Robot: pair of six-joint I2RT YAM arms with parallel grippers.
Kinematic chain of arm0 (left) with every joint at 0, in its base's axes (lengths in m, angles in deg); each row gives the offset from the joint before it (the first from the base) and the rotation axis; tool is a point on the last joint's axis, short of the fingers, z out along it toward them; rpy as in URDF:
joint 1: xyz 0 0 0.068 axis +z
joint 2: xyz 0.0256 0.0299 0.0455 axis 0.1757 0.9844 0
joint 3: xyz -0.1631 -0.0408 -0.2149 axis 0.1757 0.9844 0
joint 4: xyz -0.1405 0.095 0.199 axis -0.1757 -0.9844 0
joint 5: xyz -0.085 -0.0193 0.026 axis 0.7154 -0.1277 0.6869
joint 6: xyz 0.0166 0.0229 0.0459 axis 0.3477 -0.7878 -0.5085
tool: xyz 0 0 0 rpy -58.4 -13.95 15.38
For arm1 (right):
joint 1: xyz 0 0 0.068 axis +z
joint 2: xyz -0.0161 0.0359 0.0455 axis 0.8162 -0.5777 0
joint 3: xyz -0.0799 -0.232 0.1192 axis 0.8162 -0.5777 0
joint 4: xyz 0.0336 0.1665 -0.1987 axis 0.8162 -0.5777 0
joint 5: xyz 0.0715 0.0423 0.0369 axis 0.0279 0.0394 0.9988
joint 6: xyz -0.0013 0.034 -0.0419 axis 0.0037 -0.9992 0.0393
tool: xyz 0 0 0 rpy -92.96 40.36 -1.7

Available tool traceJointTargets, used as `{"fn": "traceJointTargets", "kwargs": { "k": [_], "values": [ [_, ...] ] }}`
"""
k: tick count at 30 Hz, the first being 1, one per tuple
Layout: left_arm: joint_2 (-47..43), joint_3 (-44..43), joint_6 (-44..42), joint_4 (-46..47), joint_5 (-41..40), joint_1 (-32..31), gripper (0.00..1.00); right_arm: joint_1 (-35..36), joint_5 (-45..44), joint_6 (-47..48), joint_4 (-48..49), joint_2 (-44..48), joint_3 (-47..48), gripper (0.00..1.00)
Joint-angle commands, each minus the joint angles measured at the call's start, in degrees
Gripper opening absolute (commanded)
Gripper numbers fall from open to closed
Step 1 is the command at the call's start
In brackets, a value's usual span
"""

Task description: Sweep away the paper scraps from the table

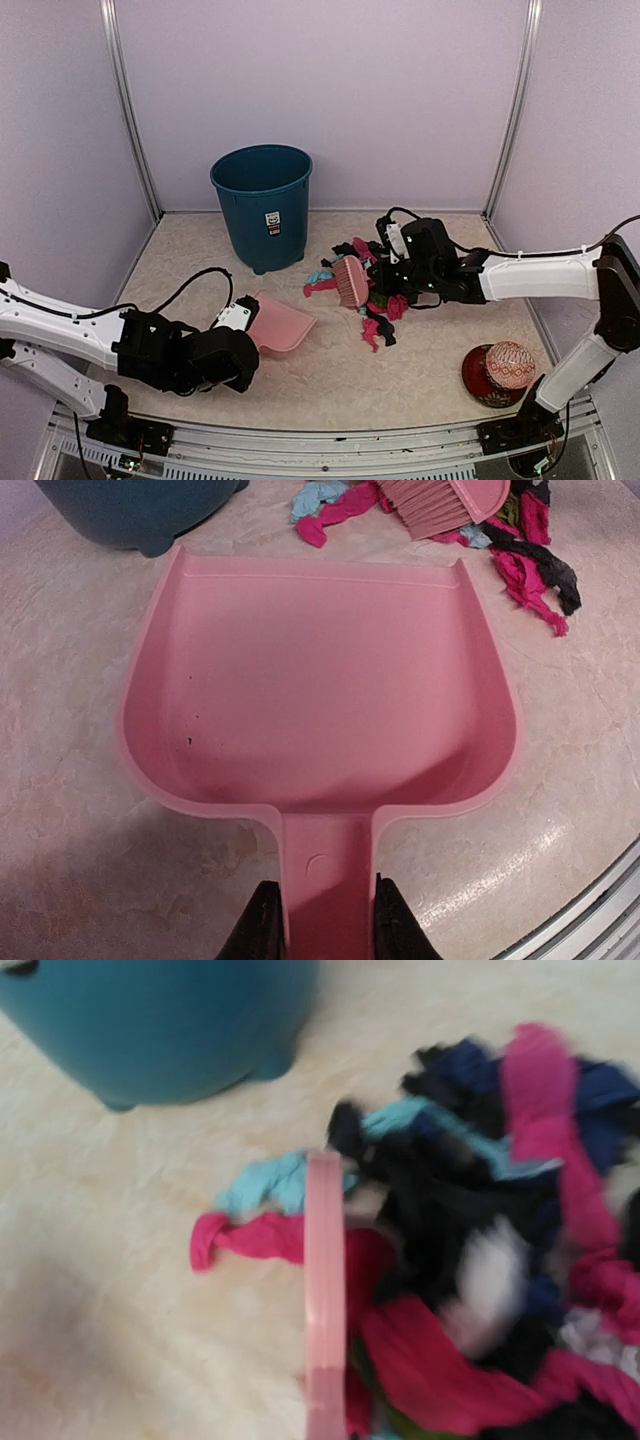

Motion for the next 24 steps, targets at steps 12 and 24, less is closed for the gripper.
{"fn": "traceJointTargets", "kwargs": {
  "k": [12,24],
  "values": [
    [-0.4,-2.1,-4.4,-0.3,2.2,3.1,0.00,-1.1,-9.8,11.9,-10.9,21.3,4.6,0.00],
    [3.6,-0.9,-5.7,1.4,5.6,5.1,0.00,-9.3,-22.4,38.5,1.2,15.5,3.9,0.00]
  ]
}}
